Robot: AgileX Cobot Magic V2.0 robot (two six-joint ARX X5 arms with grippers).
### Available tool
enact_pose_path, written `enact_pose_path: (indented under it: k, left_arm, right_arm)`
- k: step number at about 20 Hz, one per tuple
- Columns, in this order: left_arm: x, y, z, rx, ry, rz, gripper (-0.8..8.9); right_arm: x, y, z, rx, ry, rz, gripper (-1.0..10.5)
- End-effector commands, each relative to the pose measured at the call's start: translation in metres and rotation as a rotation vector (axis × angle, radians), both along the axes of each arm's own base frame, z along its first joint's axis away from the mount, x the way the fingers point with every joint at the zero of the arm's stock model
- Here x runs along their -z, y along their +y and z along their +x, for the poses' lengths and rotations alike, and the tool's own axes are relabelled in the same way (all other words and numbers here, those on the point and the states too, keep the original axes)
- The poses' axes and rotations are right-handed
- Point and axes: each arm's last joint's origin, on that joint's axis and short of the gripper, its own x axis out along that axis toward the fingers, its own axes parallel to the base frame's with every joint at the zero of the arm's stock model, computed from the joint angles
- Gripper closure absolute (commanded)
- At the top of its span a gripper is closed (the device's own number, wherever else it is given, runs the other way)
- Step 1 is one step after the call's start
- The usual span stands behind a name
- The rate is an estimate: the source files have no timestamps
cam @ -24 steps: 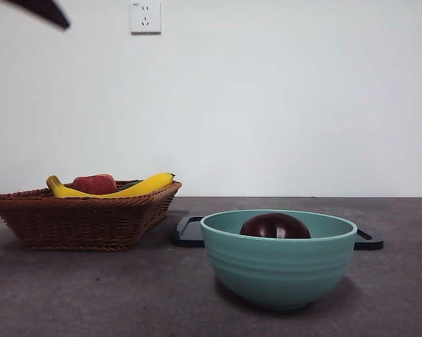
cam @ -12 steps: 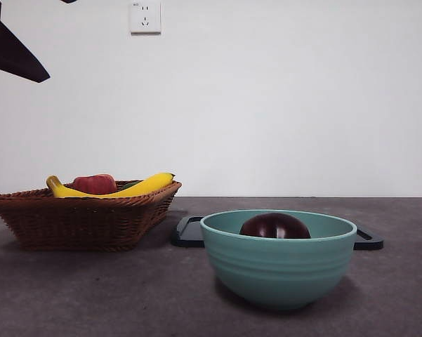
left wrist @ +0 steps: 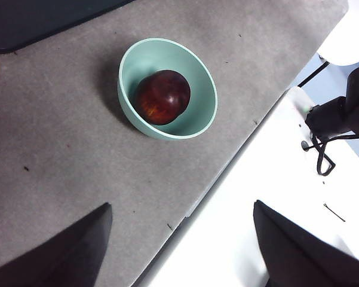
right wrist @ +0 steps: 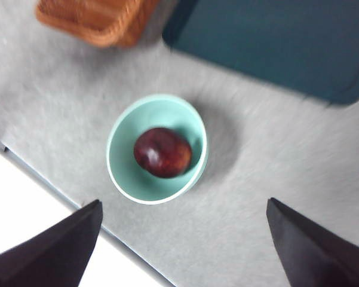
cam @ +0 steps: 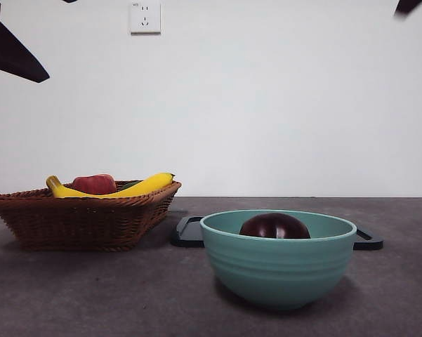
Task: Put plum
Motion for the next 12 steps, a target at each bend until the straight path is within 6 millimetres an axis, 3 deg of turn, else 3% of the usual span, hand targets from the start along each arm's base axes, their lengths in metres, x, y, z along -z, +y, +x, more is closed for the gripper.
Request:
enact_pose_path:
  k: [1,6,9,12]
  left_arm:
    - [-0.003,-0.002,0.000,0.010,-0.005,-0.013,4.39]
    - [-0.003,-0.002,0.000,0.010,-0.007,-0.014,4.39]
    - [-0.003,-0.002,0.000,0.010,-0.008,-0.014,4.39]
    - [-0.003,-0.002,0.001,0.010,-0.008,-0.014,4.39]
  right_arm:
    - [0.021,0.011,0.011,0.011,0.056,0.016,5.5]
    - [0.059,0.036,0.029,0.011,0.072,-0.022,5.9]
    - [0.072,0.052,0.039,0.002,0.069,-0.083,6.7]
    - [0.085,0.067,0.047,-0.017,0.069,-0.114,6.7]
